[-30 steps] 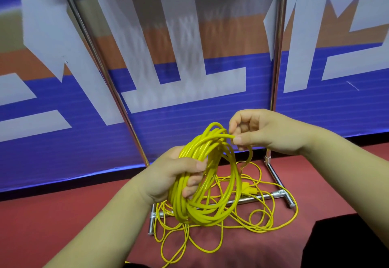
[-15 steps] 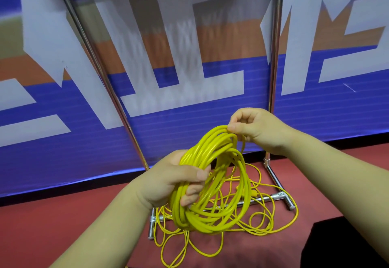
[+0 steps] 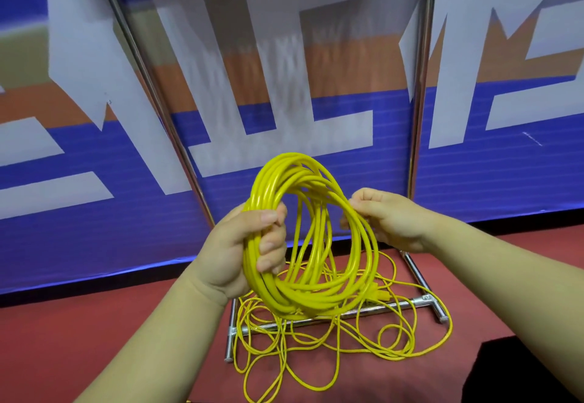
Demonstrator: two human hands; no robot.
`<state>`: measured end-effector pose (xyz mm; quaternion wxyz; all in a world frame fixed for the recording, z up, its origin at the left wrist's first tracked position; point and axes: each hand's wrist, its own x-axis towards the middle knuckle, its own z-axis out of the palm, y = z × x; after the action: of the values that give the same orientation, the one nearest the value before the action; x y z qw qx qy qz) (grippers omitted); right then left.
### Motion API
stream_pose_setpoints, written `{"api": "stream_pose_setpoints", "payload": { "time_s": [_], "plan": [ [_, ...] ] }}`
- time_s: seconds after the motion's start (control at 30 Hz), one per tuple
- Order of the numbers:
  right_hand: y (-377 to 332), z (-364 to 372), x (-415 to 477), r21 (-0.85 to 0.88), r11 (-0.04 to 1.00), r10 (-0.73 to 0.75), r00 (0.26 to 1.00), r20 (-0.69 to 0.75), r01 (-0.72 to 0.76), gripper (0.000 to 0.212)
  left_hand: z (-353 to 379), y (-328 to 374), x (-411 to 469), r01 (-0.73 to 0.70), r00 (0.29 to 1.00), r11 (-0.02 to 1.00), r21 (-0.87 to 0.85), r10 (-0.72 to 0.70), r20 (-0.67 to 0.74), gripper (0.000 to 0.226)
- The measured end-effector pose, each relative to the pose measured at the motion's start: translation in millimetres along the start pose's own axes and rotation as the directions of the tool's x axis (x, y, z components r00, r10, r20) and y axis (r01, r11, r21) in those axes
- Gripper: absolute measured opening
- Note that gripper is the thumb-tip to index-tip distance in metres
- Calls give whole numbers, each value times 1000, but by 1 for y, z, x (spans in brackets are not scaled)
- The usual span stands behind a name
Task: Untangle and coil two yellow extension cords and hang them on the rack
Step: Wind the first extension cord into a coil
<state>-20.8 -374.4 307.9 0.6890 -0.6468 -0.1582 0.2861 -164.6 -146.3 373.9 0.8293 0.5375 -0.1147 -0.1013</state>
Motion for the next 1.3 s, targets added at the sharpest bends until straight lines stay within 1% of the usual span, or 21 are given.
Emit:
{"api": "stream_pose_setpoints", "payload": {
  "time_s": [0.07,0.2,0.37,0.47,0.57,0.63,0.7,0.73,0.83,0.9,1.0,1.07,1.2,1.3],
  "plan": [
    [1,1,1,13,1000,18,1000,2,-18,17,-5,1,0,-12,1000,1000,-26,12,-22,33],
    [2,2,5,69,996,55,998,-7,-55,30,-15,2,-1,-25,998,996,-81,21,-53,32],
    [7,4,8,10,997,78,997,20,-78,31,-25,1,-2,-41,991,992,-116,25,-135,38],
    [12,5,8,-70,994,85,995,42,-82,27,-33,1,-1,-70,977,989,-133,41,-208,43],
    [14,6,5,-232,969,93,995,44,-81,26,-42,2,0,-124,958,980,-155,77,-276,46],
    [16,5,2,-366,927,108,993,46,-83,26,-48,6,1,-166,933,970,-180,95,-347,38],
    [21,3,0,-434,895,138,989,52,-102,23,-56,9,2,-214,892,955,-206,106,-439,18],
    [23,3,0,-446,888,152,987,56,-111,20,-59,10,3,-235,866,949,-212,106,-489,14],
    [30,1,-1,-456,879,201,976,84,-142,10,-71,7,6,-290,784,926,-243,84,-615,25],
    [37,0,-2,-478,862,252,961,112,-170,11,-80,2,7,-315,727,917,-245,67,-683,29],
    [45,-2,-2,-553,808,332,933,140,-204,15,-101,-7,9,-318,646,926,-206,52,-762,33],
    [46,-1,-2,-582,787,351,924,150,-205,15,-114,-12,10,-326,584,926,-192,37,-811,34],
    [41,4,-4,-580,785,367,917,155,-217,17,-125,-17,9,-326,443,935,-142,18,-896,35],
    [39,7,-7,-613,750,440,880,180,-250,20,-134,-17,8,-312,357,940,-140,-21,-934,37]
  ]
}}
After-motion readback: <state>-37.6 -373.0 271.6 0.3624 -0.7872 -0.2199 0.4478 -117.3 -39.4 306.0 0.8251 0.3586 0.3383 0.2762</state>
